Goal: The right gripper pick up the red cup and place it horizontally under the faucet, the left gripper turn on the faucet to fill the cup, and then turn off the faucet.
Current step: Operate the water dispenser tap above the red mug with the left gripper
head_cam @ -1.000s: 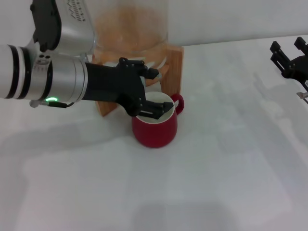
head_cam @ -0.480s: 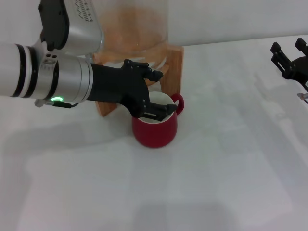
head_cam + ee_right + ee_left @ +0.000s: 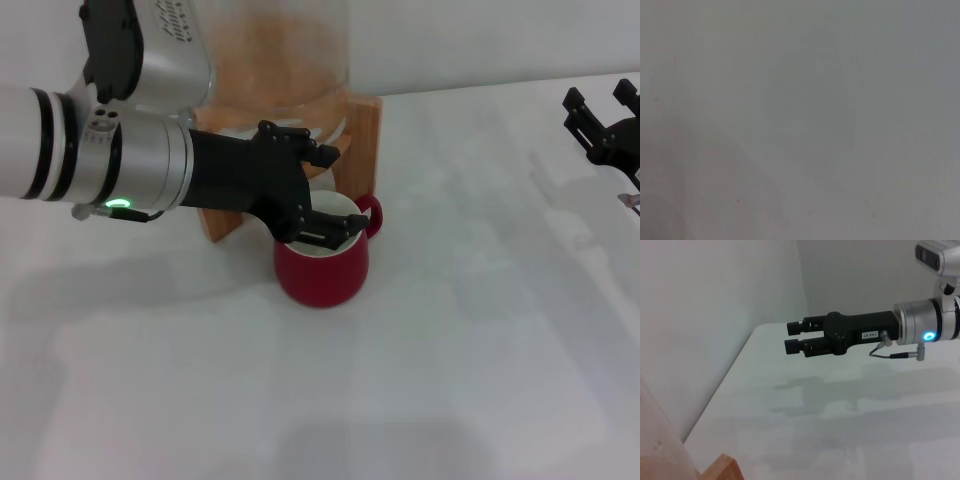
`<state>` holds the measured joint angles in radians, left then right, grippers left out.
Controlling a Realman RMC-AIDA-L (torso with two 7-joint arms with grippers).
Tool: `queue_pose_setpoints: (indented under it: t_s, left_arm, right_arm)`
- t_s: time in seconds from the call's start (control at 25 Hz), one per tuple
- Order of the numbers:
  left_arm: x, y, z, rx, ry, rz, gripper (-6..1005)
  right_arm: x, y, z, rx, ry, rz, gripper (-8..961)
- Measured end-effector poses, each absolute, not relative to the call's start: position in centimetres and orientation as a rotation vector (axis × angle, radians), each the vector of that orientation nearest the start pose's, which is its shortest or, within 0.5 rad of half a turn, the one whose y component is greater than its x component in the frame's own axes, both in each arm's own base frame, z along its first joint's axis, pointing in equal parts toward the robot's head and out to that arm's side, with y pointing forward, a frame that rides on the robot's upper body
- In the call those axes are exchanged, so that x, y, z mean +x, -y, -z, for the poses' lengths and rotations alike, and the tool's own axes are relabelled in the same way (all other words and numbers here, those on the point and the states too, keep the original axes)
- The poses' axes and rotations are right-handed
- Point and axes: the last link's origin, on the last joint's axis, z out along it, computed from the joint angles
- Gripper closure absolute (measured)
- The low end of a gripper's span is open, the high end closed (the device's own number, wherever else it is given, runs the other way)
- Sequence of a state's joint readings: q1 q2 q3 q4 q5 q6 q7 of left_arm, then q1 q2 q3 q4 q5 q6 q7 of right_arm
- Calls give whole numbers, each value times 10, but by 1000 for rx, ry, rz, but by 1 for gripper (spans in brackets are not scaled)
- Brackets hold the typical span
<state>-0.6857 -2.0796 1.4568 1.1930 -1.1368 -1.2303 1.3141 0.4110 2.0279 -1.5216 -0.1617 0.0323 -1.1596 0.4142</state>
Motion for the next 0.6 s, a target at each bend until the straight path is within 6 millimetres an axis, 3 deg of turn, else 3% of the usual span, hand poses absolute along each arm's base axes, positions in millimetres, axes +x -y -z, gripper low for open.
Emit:
queue_pose_setpoints:
  t_s: [0.6]
  left_arm:
    - [-87,-374,41,-2910,-65,209,173]
  right_arm:
    - [346,-340,-32,-1559,-592,-797,271]
